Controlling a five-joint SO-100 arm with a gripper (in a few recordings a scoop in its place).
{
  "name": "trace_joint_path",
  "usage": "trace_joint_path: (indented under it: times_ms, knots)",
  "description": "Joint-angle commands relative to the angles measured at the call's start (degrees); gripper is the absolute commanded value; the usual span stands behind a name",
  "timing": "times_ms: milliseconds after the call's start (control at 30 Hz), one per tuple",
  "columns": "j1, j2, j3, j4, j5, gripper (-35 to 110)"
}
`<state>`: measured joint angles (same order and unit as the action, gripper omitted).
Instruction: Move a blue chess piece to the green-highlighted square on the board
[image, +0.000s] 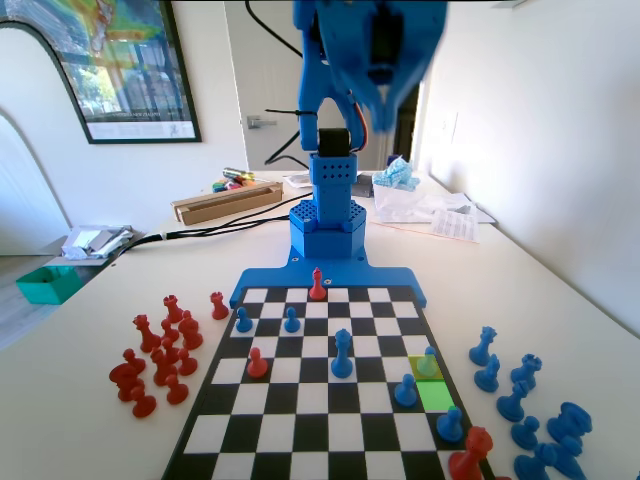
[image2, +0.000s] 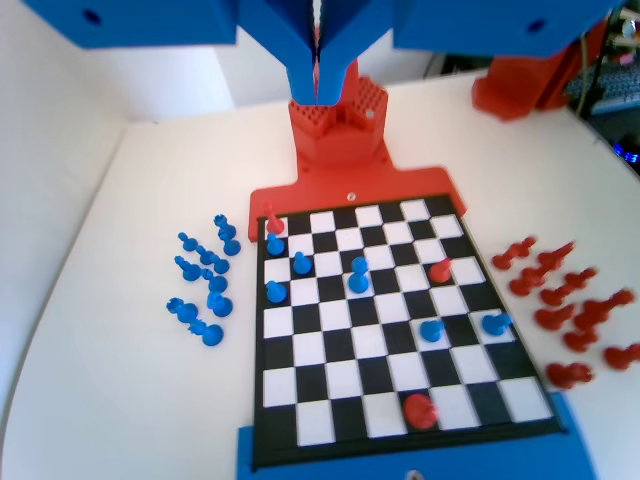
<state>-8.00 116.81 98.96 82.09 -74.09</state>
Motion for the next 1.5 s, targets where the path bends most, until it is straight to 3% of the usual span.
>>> trace_joint_path:
  times_ms: [0, 467, 867, 1467]
  knots:
    - [-1.58, -5.71, -1.05, -3.34, 3.69, 2]
    - [-9.23, -26.46, 1.76, -17.49, 12.04, 12]
    - [-13.45, -33.31, 8.00, -24.08, 10.37, 14]
    - [-12.83, -42.71, 3.08, -28.12, 8.70, 15]
